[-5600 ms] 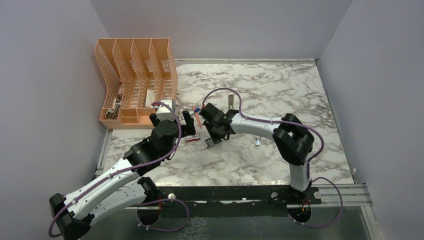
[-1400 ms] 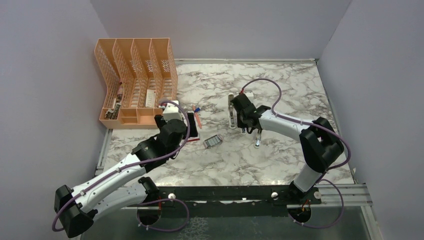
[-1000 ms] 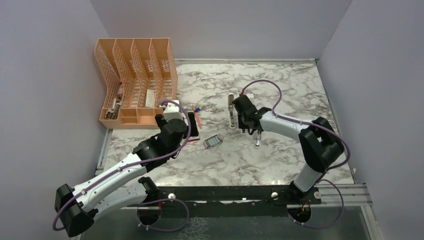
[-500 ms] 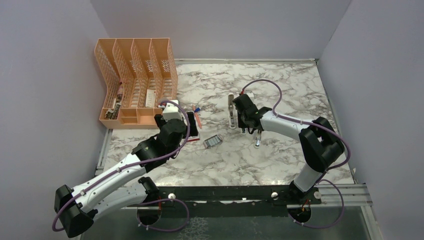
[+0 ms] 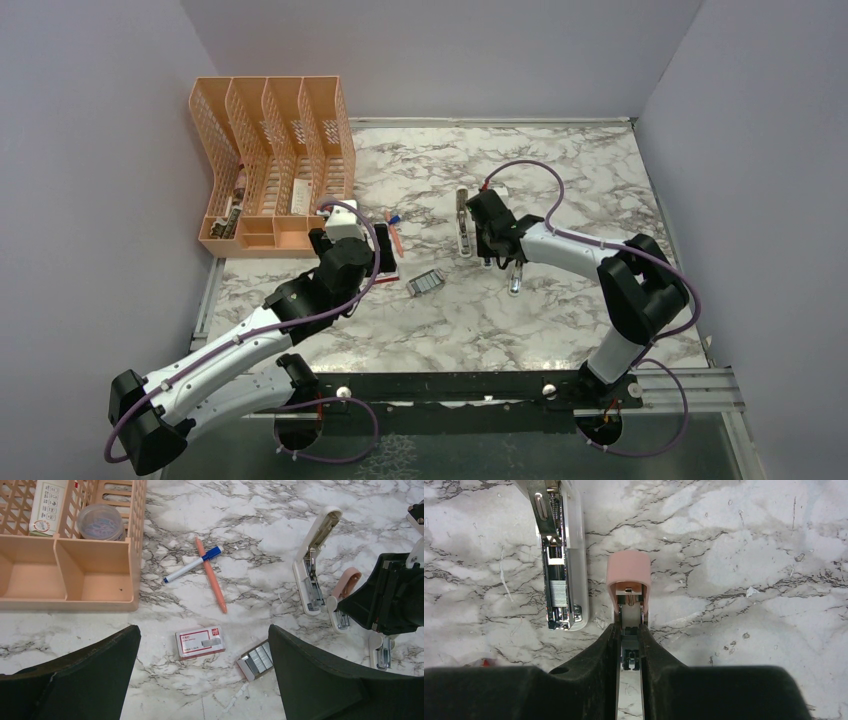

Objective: Load the staples into the stapler

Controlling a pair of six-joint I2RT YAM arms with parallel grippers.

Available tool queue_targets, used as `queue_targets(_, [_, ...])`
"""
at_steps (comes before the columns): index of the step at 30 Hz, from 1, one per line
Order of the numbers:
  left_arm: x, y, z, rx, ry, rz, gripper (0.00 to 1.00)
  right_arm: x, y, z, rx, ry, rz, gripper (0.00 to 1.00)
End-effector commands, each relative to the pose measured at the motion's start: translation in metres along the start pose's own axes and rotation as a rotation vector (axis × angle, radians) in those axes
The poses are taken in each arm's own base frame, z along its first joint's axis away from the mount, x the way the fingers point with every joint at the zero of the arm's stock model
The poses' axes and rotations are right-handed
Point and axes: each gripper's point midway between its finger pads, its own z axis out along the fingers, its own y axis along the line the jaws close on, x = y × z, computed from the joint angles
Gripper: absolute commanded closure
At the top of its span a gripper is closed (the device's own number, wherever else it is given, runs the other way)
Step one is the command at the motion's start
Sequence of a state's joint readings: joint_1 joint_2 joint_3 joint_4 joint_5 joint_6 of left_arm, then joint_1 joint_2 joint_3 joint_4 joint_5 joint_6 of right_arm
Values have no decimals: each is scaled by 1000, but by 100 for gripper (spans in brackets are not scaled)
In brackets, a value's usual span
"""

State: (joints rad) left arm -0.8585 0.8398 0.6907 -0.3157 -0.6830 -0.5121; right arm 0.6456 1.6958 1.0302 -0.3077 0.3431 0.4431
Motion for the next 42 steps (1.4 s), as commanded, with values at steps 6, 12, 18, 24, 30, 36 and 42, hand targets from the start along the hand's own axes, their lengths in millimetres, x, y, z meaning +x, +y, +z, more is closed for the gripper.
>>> queue_targets(6, [-3,3,2,-18,-22,-6,1,6,-2,5,-5,12,1,78])
queue_targets(12, [-3,3,2,-17,-22,-7,1,8,1,4,-26,21,1,79])
queue_targets(18, [-4,3,2,-17,-23,-9,1,15,1,5,-35,42,-4,79])
queue_targets(24, [-4,3,2,-17,-22,-8,1,20,1,3,-43,57,-4,79])
queue_targets(30, [-3,3,2,-18,-22,-8,1,27,2,0,-58,87,-8,79])
queue_targets(36, [-2,3,2,-17,-20,-9,1,37,0,-4,-65,112,-9,79])
queue_targets(42, [-2,4,1,-15,-21,-10,1,37,-1,-7,-72,112,-6,79])
